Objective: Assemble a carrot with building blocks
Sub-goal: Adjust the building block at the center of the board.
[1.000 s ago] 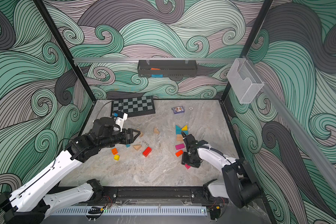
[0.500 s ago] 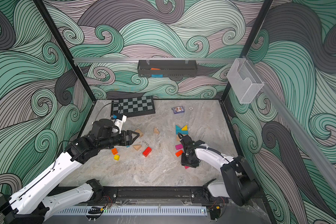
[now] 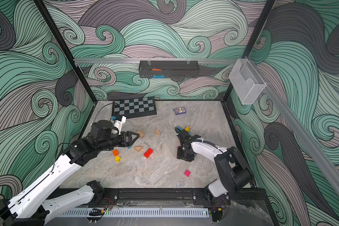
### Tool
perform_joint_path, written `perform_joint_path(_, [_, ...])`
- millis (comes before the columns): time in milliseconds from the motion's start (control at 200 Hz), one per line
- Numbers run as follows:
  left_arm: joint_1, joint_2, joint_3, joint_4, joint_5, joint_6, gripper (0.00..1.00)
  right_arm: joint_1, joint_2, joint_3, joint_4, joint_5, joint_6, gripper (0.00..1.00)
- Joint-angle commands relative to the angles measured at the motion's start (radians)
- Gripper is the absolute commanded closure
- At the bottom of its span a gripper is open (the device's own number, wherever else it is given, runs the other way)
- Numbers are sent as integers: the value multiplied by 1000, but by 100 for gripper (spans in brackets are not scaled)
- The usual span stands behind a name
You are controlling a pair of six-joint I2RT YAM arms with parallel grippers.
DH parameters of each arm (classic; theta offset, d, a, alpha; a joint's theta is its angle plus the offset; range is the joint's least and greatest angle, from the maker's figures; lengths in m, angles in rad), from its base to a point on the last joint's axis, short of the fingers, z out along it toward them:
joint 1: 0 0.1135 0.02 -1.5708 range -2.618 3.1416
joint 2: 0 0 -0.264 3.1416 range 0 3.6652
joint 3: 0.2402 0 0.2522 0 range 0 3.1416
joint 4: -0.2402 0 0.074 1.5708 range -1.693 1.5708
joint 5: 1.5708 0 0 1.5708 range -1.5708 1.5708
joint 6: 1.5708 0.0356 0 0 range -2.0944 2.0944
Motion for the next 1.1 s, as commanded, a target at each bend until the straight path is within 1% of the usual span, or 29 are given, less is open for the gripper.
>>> perform_joint_path(0, [13, -19, -6, -2, 15, 14, 38, 14, 26, 40, 0, 17, 3, 46])
perform_joint_path(75, [17, -21, -5, -4, 16, 16, 38, 19, 27, 53, -2, 7, 4, 52])
perform_joint_path(145, [23, -24, -3, -10, 15, 19, 38, 30, 22, 60, -9, 10, 9, 54])
perform_joint_path(240, [31, -26, -5, -14, 16, 22, 38, 38, 32, 64, 2, 4, 16, 56])
perform_joint_path(405, [43, -23, -3, -17, 25, 31, 38, 39, 95, 92, 12, 22, 27, 57])
perform_joint_path(555, [52, -21, 5, -26, 29, 45, 38, 37, 94, 103, 36, 53, 46, 58])
perform_joint_path(665, [58, -23, 9, -29, 30, 54, 38, 37, 85, 128, 24, 64, 32, 58])
perform_joint_path(725, [60, -21, 14, -33, 32, 60, 38, 38, 70, 138, 2, 64, 18, 57])
perform_joint_path(790, [63, -21, 15, -35, 31, 65, 37, 39, 35, 139, -38, 65, -2, 52])
perform_joint_path(866, [66, -21, 17, -40, 32, 67, 36, 45, -24, 134, -109, 83, -22, 46])
perform_joint_path(916, [68, -20, 14, -40, 37, 68, 34, 45, -73, 121, -151, 90, -26, 39])
perform_joint_path(941, [68, -20, 11, -38, 43, 68, 33, 46, -98, 113, -169, 85, -22, 35])
perform_joint_path(1001, [69, -15, 9, -35, 59, 71, 32, 48, -159, 92, -223, 71, 3, 30])
perform_joint_path(1096, [70, -2, 15, -33, 97, 82, 30, 53, -255, 40, -274, 39, 73, 26])
